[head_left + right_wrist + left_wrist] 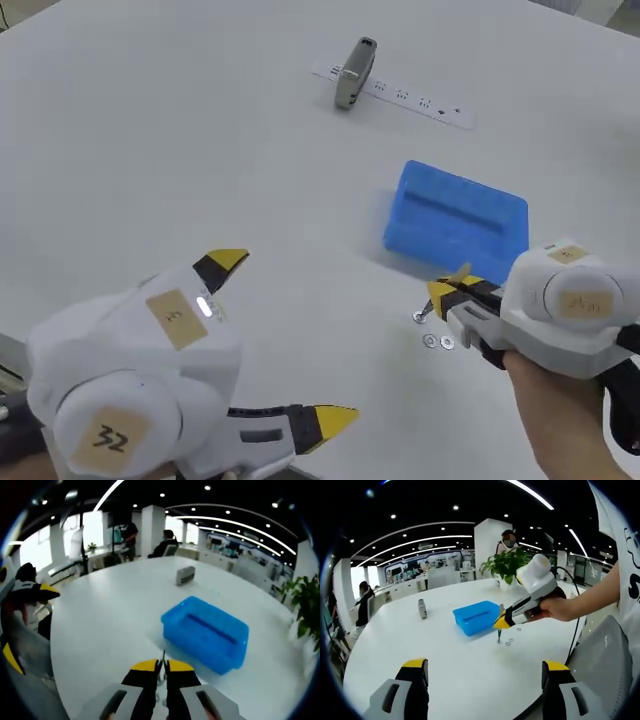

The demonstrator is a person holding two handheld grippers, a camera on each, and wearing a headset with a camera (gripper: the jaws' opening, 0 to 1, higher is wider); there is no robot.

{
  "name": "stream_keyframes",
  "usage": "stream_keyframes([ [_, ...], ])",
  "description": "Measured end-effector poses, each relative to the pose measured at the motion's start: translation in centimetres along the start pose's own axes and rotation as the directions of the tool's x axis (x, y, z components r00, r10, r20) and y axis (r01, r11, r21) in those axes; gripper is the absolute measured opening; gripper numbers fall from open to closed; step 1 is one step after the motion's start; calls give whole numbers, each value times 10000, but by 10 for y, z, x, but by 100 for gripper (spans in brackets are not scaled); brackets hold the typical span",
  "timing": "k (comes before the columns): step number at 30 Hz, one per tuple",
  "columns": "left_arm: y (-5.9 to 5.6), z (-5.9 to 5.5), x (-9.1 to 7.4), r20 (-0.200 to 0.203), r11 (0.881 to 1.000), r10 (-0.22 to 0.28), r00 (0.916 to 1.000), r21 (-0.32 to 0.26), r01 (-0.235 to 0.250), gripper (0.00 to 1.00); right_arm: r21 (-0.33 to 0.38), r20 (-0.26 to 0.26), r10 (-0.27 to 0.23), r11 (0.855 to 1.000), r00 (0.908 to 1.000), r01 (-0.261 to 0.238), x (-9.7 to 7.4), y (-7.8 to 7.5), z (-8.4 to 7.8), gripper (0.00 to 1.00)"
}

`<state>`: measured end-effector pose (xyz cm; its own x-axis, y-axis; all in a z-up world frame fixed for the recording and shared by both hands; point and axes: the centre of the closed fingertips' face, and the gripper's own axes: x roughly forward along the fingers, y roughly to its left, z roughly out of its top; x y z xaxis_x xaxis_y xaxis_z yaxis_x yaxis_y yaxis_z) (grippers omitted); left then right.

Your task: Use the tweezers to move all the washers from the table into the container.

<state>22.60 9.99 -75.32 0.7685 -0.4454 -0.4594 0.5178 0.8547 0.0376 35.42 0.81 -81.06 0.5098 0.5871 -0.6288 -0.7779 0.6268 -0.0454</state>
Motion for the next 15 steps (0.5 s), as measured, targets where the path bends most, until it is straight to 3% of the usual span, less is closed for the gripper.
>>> stream_keyframes([
  [2,0,0,0,6,10000,-17,10000,-85,17,93,-6,-31,26,10000,10000,-26,1,0,1,2],
  [5,-3,4,-1,221,9998,-169,9996,-130,172,99,22,-177,48,10000,9998,-48,1,0,2,2],
  [7,0,0,0,-21,10000,10,10000,49,-10,99,36,-246,89,10000,9997,-88,0,2,2,2],
  [11,-2,3,-1,143,10000,-36,9999,65,35,99,36,-73,80,10000,9999,-79,-8,2,9,2],
  [15,0,0,0,26,9999,55,10000,95,-55,99,-175,79,-9,9998,10000,11,-16,0,19,2],
])
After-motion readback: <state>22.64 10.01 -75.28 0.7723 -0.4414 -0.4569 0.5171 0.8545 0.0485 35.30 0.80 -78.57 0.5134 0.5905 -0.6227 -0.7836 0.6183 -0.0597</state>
